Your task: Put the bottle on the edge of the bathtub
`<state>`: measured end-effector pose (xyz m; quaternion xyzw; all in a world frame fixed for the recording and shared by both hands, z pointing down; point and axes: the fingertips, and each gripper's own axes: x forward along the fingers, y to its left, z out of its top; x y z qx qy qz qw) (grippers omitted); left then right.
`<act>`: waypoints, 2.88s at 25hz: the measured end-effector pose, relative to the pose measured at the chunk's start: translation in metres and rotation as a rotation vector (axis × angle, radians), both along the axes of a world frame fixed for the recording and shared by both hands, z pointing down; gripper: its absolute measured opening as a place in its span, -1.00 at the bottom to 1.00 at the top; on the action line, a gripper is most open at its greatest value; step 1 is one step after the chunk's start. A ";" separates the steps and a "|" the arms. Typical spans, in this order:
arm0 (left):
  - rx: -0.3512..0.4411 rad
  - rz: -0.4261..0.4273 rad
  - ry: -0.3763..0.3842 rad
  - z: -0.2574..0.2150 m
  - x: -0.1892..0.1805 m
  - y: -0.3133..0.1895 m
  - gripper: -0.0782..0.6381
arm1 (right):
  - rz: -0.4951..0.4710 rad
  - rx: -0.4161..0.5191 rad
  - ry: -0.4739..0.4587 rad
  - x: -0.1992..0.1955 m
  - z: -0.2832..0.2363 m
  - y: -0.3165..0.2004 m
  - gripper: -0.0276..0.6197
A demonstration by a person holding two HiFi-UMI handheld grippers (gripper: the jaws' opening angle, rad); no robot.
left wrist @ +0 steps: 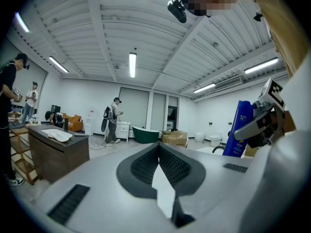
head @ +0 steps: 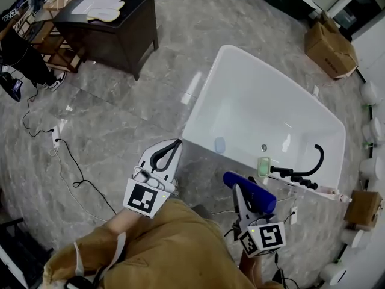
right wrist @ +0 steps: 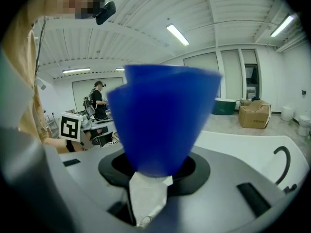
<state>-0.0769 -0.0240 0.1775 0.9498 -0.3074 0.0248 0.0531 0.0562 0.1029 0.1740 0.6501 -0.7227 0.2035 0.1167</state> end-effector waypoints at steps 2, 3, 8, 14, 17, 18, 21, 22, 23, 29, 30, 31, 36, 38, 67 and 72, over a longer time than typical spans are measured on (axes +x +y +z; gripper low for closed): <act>0.001 0.006 -0.001 -0.001 0.002 -0.002 -0.76 | 0.001 0.009 0.004 0.002 -0.004 -0.004 -0.40; 0.000 0.010 -0.003 -0.001 0.005 -0.001 -0.76 | 0.003 0.014 0.004 0.005 -0.005 -0.006 -0.40; 0.003 0.016 -0.009 -0.003 0.025 -0.005 -0.76 | 0.006 0.032 -0.010 0.025 -0.006 -0.014 -0.40; 0.039 -0.040 -0.021 -0.015 0.045 -0.009 -0.76 | -0.047 0.058 -0.036 0.050 -0.010 -0.027 -0.40; 0.077 -0.061 -0.025 -0.033 0.053 -0.002 -0.76 | -0.081 0.078 -0.055 0.062 -0.018 -0.035 -0.40; 0.086 -0.066 -0.032 -0.037 0.056 -0.001 -0.76 | -0.090 0.086 -0.057 0.066 -0.020 -0.039 -0.40; 0.096 -0.094 -0.038 -0.043 0.061 0.004 -0.76 | -0.121 0.103 -0.056 0.076 -0.022 -0.045 -0.40; 0.094 -0.106 -0.041 -0.044 0.062 0.006 -0.76 | -0.133 0.108 -0.056 0.078 -0.023 -0.046 -0.40; 0.091 -0.119 -0.043 -0.044 0.062 0.007 -0.76 | -0.145 0.112 -0.055 0.080 -0.024 -0.048 -0.40; 0.078 -0.179 -0.064 -0.043 0.069 0.016 -0.76 | -0.212 0.111 -0.064 0.089 -0.021 -0.054 -0.40; 0.079 -0.188 -0.065 -0.042 0.069 0.018 -0.76 | -0.225 0.110 -0.067 0.090 -0.019 -0.053 -0.40; 0.082 -0.195 -0.067 -0.042 0.069 0.021 -0.76 | -0.237 0.110 -0.068 0.090 -0.018 -0.053 -0.40; 0.083 -0.214 -0.086 -0.042 0.060 0.025 -0.76 | -0.270 0.112 -0.049 0.085 -0.018 -0.059 -0.40; 0.085 -0.226 -0.088 -0.042 0.053 0.025 -0.76 | -0.279 0.117 -0.034 0.083 -0.018 -0.061 -0.40; -0.069 -0.213 -0.143 0.058 0.036 -0.023 -0.76 | -0.206 0.007 0.023 0.076 0.069 -0.100 -0.40; -0.085 -0.207 -0.149 0.085 0.041 -0.031 -0.76 | -0.197 -0.015 0.030 0.078 0.099 -0.108 -0.40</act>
